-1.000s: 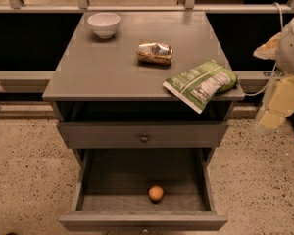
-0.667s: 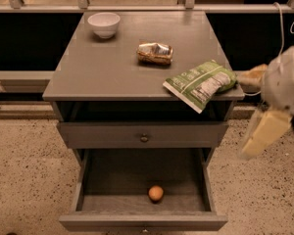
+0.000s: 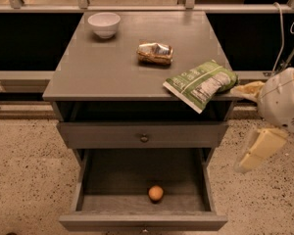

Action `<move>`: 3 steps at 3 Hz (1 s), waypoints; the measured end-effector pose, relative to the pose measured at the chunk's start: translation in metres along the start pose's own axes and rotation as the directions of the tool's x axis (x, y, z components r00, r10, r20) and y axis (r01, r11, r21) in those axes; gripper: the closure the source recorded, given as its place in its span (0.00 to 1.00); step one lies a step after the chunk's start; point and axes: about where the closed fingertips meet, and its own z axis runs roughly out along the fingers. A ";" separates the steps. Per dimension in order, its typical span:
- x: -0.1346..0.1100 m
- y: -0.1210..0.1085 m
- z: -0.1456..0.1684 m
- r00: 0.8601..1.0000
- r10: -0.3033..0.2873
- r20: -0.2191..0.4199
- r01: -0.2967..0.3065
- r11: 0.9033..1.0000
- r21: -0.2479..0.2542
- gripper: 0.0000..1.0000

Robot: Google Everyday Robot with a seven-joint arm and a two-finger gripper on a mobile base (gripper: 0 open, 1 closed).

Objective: Pick orange from middle drawer and place on counter

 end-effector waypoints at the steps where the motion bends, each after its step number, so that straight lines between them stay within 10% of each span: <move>1: 0.019 0.007 0.050 0.993 0.027 0.118 -0.023 0.999 -0.035 0.00; 2: 0.041 0.022 0.123 0.947 0.097 0.307 -0.087 0.995 -0.044 0.00; 3: 0.050 0.021 0.158 0.872 0.088 0.481 -0.105 0.994 0.009 0.00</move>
Offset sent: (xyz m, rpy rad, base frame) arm 0.0374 0.0196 -0.2258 0.5899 -0.1967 -0.0165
